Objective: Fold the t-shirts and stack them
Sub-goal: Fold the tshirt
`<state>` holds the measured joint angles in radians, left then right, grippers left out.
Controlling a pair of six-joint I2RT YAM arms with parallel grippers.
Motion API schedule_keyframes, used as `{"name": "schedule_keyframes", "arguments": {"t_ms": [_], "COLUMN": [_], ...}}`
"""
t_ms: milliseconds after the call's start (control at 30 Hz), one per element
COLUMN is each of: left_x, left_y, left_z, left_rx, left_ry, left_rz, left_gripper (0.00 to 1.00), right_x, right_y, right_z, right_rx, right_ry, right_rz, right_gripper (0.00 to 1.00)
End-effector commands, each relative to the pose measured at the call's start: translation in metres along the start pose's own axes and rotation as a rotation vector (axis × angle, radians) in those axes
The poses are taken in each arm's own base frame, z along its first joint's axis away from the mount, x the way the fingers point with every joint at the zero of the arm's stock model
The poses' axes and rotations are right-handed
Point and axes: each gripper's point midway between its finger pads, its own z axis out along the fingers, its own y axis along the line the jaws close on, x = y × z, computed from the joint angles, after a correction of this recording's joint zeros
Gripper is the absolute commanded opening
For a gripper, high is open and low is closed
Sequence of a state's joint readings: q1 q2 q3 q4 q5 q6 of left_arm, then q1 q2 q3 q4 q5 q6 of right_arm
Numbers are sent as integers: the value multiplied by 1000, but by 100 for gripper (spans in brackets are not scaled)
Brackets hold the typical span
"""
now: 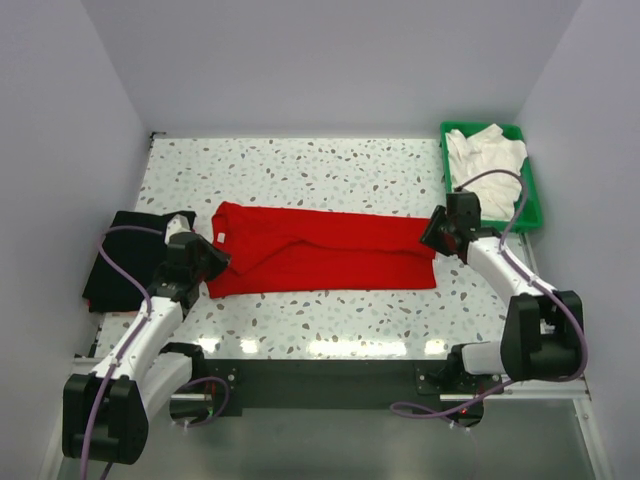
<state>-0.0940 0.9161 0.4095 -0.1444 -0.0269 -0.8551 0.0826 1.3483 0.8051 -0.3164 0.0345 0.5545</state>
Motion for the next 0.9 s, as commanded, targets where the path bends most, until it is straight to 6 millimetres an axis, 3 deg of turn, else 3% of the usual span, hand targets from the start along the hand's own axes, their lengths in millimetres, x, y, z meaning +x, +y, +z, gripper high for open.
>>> {"name": "schedule_keyframes", "arguments": {"t_ms": [0,233,400,467,633,867], "left_x": [-3,-16,-18,-33,-51,-49], "left_y": [-4,-12,-19,-40,-75,-84], "left_z": [1,9,29,35,63,99], "left_rx": [9,-18,-40,14,38,-36], "left_ry": [-18,-30,-3,-27,-4,37], "left_rz": [-20,-40,-50,-38,3,70], "left_gripper": [21,29,43,48,52,49], "right_x": [-7,12,19,23,39,50], "right_y": [29,89,134,143,147,129], "right_z": [1,10,19,26,32,35], "right_rx": [-60,-93,-158,-165,-185,-161], "right_ry": [-17,11,43,58,94,101], "right_rz": [-40,-201,-305,-330,-361,-390], "right_gripper": [40,41,41,41,40,40]}}
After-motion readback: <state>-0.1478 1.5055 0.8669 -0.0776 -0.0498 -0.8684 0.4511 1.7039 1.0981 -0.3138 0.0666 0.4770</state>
